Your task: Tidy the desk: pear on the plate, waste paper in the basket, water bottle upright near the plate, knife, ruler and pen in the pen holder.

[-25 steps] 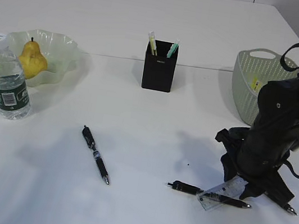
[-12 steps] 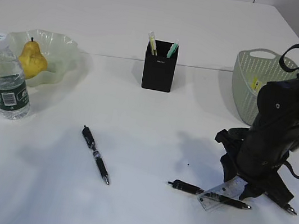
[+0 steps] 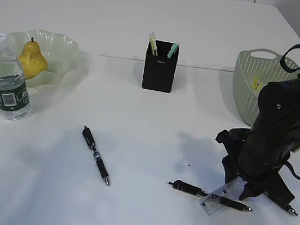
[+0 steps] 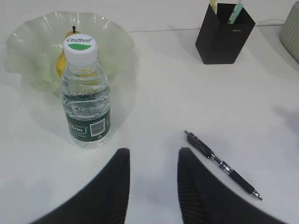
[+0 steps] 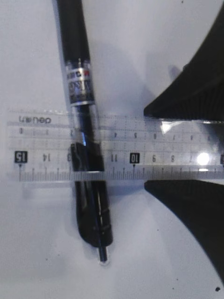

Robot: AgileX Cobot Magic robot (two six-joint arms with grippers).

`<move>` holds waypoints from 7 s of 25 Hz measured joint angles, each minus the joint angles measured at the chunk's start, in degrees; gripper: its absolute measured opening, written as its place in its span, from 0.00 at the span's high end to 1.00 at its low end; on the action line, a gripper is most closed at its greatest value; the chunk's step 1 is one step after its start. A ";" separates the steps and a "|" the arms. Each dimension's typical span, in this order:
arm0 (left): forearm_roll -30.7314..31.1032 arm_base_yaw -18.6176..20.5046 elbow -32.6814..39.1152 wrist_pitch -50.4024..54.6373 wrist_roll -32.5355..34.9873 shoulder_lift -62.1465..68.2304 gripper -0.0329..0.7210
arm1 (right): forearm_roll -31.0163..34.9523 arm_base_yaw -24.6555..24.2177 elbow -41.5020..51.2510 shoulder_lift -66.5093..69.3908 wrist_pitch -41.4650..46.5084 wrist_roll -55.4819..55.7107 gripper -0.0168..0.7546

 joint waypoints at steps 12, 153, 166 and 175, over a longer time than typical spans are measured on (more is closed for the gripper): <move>0.00 0.00 0.00 0.09 0.00 0.00 0.64 | -0.79 0.00 -0.10 0.00 0.20 -3.28 0.58; 0.00 0.00 0.00 -0.17 0.00 -0.58 0.64 | -28.53 -1.07 -48.23 25.62 -56.99 -47.76 0.58; 0.00 0.00 0.00 -0.06 0.00 -0.58 0.64 | -26.73 -1.33 -52.79 29.12 -57.35 -47.76 0.58; 0.00 0.00 0.00 -0.06 0.00 -0.58 0.64 | -26.55 -1.33 -53.97 30.96 -54.96 -46.84 0.58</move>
